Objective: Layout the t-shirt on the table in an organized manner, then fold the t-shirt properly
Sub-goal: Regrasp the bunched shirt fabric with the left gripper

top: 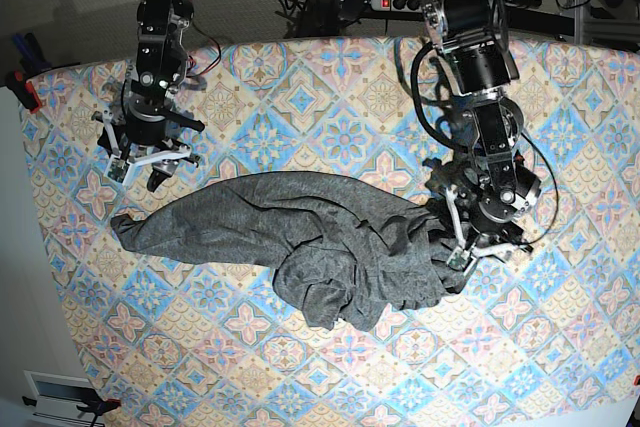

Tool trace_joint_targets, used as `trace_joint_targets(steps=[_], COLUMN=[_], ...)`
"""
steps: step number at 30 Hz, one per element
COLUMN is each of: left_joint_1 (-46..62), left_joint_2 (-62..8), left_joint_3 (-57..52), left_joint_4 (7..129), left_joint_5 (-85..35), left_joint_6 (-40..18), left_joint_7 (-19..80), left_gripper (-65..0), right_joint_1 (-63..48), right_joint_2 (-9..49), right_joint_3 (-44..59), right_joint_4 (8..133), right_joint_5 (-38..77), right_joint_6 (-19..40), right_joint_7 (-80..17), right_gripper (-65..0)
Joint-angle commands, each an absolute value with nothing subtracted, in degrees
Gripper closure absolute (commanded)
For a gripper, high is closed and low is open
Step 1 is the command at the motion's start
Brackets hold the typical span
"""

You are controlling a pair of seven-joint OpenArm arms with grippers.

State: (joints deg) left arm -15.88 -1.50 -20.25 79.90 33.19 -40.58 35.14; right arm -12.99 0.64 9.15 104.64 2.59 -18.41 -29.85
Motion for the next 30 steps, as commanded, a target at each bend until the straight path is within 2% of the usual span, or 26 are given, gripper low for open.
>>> trace_joint_targets(steps=[1, 6, 14, 22, 25, 30], left_joint_1=[-17.7, -20.9, -27.7, -28.4, -28.4, -28.4], left_joint_2=[-2.9, -5.3, -5.6, -5.3, -5.3, -3.4], left_joint_3=[-20.3, -20.3, -19.9, -19.8, -19.8, -20.3], left_joint_4=[79.6, 73.6, 62.4, 47.7, 46.1, 46.1], left_joint_5=[31.5, 26.8, 26.4, 26.9, 26.4, 26.4], left_joint_6=[-40.0, -40.0, -40.0, -40.0, -40.0, -40.0], left_joint_7=[34.2, 34.2, 33.5, 22.4, 21.1, 21.2], left_gripper=[-35.6, -35.6, -35.8, -35.0, -26.7, -1.0], right_joint_1=[-12.5, -12.5, -12.5, -12.5, -12.5, -12.5], right_joint_2=[0.8, 0.8, 1.0, 1.0, 1.0, 1.0], right_joint_3=[9.3, 9.3, 9.3, 9.3, 9.3, 9.3], right_joint_4=[106.0, 106.0, 106.0, 106.0, 106.0, 106.0], right_joint_5=[2.1, 2.1, 2.1, 2.1, 2.1, 2.1], right_joint_6=[-18.5, -18.5, -18.5, -18.5, -18.5, -18.5], right_joint_7=[-28.4, -28.3, -28.2, -28.3, -28.4, -28.4], right_gripper=[-34.6, -34.6, -34.6, -34.6, -34.6, -34.6])
